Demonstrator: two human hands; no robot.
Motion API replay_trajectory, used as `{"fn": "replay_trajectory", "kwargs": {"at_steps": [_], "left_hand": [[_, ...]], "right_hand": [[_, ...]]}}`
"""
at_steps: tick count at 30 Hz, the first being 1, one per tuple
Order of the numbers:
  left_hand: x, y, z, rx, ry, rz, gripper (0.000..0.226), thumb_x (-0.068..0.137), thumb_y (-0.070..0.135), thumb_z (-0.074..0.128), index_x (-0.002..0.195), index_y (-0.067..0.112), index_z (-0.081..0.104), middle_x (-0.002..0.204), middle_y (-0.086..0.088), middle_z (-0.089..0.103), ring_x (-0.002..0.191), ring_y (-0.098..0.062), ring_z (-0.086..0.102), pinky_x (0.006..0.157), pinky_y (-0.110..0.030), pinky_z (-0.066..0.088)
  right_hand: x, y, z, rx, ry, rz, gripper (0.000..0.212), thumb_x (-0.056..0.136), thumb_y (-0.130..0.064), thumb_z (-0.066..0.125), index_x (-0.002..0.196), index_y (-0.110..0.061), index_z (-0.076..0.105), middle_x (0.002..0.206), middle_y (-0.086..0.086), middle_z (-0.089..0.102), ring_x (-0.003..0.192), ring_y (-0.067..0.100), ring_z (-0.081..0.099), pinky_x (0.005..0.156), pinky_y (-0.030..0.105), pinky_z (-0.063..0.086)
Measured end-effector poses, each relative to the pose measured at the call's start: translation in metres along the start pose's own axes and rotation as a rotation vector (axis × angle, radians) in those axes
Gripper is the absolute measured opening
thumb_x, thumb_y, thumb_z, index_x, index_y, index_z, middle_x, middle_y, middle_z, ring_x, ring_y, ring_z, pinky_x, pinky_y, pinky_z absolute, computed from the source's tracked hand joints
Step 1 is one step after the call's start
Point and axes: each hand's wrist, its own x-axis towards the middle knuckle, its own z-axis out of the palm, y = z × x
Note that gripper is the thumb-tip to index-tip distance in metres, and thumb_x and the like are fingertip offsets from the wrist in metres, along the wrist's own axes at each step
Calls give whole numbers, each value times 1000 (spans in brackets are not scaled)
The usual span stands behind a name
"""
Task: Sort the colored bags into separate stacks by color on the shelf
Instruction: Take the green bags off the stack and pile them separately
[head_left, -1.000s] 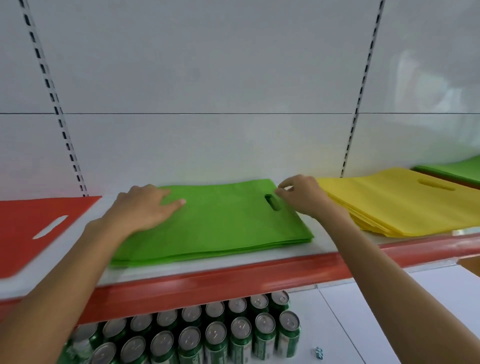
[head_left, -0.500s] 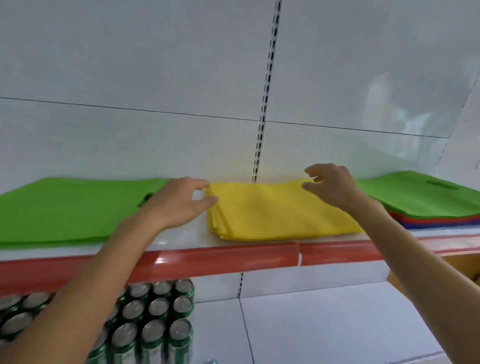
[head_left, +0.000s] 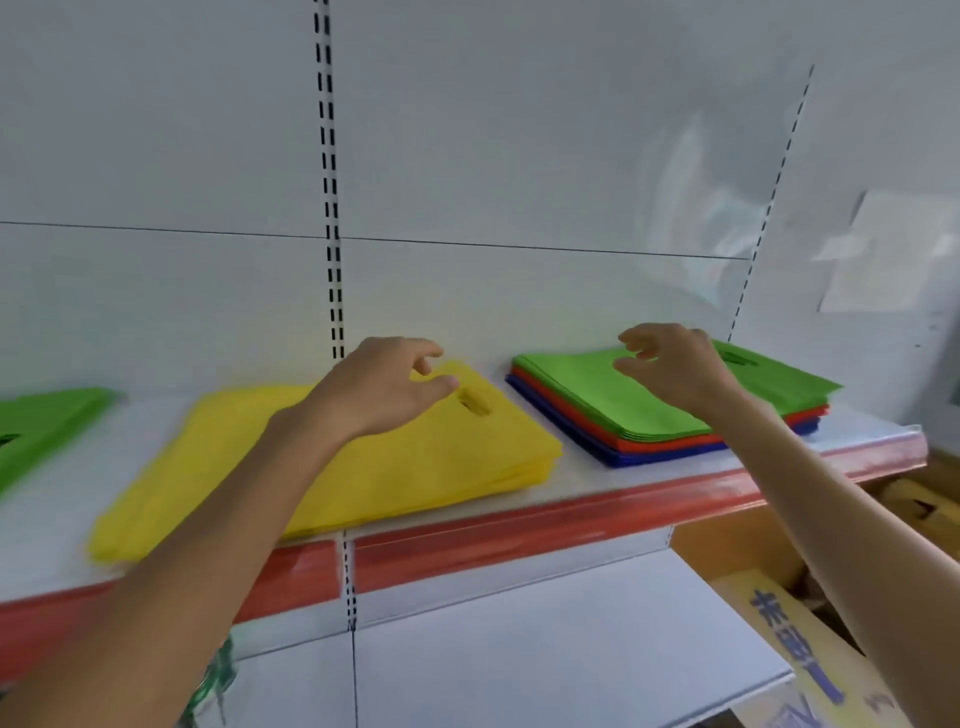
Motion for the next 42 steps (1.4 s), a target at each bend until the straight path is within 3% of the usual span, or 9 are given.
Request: {"fn": "replay_trajectory", "kwargs": {"at_steps": [5, 8, 9, 12, 19, 23, 26, 35, 42], "left_hand": [[36, 59, 34, 14, -38, 37, 50, 88, 47, 53, 132, 24, 49, 122, 5, 58, 112, -17, 55, 96, -31, 41], [54, 88, 53, 21, 20, 32, 48, 88, 45, 55, 131, 23, 51, 121, 5, 58, 100, -17, 58, 91, -30, 43], [59, 97, 61, 25, 33, 28, 48, 88, 44, 55, 131, 23, 50, 124, 4, 58, 105, -18, 57, 94, -30, 42], [74, 125, 91, 86, 7, -6, 53, 89, 46, 53, 135, 20, 46, 136, -2, 51, 125, -20, 46, 103, -33, 37], [115, 141, 152, 246, -89, -179, 65, 88, 56, 44, 141, 19, 37, 146, -14, 35, 134, -30, 33, 109, -41, 30], [131, 142, 166, 353, -208, -346, 73, 87, 66, 33, 148, 28, 18, 156, -11, 5, 144, -30, 5, 116, -46, 11], [132, 144, 173, 320, -296, -409, 70, 87, 69, 25, 147, 35, 15, 157, -11, -3, 144, -31, -2, 116, -49, 2], [129, 144, 177, 397, -223, -345, 68, 90, 64, 25, 147, 26, 22, 157, -1, 8, 144, -25, 2, 116, -49, 7], [127, 154, 175, 312, -28, -212, 63, 87, 53, 51, 138, 17, 44, 142, -10, 43, 131, -26, 37, 105, -30, 28]], "right_hand": [[22, 70, -33, -10, 45, 75, 32, 86, -20, 65, 117, -9, 65, 113, 10, 67, 105, 21, 61, 89, 21, 38], [37, 109, -48, 9, 59, 81, 28, 87, -22, 64, 112, -11, 67, 110, 10, 67, 99, 19, 59, 83, 20, 38], [44, 123, -52, 20, 66, 77, 27, 87, -22, 64, 111, -10, 67, 110, 10, 67, 98, 18, 59, 84, 20, 39], [63, 165, -63, 20, 40, 71, 27, 87, -21, 65, 110, -8, 67, 111, 11, 67, 100, 20, 59, 86, 22, 39], [98, 234, -68, -10, -11, 65, 38, 87, -21, 65, 122, -6, 60, 126, 13, 58, 114, 27, 55, 96, 31, 40], [118, 252, -64, -31, -125, 77, 42, 88, -27, 65, 124, -8, 57, 125, 13, 58, 112, 27, 54, 83, 29, 41], [128, 258, -55, -63, -183, 67, 44, 88, -33, 63, 125, -11, 56, 123, 10, 61, 113, 25, 53, 85, 30, 41], [132, 262, -37, -93, -152, -1, 43, 87, -38, 61, 119, -10, 61, 117, 13, 62, 104, 30, 58, 83, 35, 47], [127, 258, -44, -119, -65, -69, 41, 81, -36, 68, 116, -14, 63, 114, 10, 63, 104, 28, 57, 80, 35, 47]]}}
